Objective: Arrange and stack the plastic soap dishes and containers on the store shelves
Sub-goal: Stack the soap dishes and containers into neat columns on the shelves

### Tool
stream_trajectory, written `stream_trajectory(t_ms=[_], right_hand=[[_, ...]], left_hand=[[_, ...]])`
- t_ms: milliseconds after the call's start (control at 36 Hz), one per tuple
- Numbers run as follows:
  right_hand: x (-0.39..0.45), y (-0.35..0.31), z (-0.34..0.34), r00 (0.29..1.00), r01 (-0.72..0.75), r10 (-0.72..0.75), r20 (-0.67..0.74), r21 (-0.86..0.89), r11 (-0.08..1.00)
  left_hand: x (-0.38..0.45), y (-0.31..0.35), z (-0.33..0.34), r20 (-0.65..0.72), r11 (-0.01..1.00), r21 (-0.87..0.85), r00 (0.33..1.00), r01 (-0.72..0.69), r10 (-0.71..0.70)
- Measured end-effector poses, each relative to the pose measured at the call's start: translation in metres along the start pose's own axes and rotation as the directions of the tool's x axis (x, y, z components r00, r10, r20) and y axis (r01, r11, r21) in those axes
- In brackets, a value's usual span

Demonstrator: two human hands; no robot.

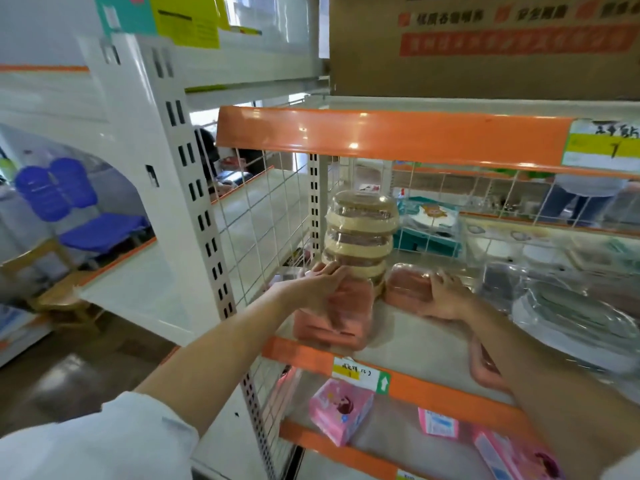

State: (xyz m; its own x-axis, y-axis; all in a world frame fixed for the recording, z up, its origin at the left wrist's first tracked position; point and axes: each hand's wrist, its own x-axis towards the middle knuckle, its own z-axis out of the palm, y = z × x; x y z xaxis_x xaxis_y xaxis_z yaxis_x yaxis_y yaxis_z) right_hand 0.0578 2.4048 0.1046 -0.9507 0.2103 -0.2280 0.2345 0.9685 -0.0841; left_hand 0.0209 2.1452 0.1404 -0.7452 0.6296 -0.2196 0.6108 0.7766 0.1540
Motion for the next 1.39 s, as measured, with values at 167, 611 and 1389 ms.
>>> stream_trajectory(t_ms=[167, 611, 1389], right_hand=[[0.001, -0.002, -0.001, 0.998, -0.010, 0.009, 0.062, 0.018, 1.000], [-0.049, -0.017, -0.015, 0.993, 0.115, -0.113, 0.027, -0.143, 0.983], [-0.078, -0.106, -0.059, 0.889, 0.446, -0.423, -0.176, 0.119, 0.887]], left_hand=[[0.000, -0.002, -0.003, 0.001, 0.999, -0.001, 0.999, -0.049, 0.049], [-0.004, -0.005, -0.001, -0.047, 0.999, -0.049, 0.999, -0.021, 0.019], [-0.041, -0.009, -0.038, -0.445, 0.727, -0.679, 0.844, -0.101, -0.298]])
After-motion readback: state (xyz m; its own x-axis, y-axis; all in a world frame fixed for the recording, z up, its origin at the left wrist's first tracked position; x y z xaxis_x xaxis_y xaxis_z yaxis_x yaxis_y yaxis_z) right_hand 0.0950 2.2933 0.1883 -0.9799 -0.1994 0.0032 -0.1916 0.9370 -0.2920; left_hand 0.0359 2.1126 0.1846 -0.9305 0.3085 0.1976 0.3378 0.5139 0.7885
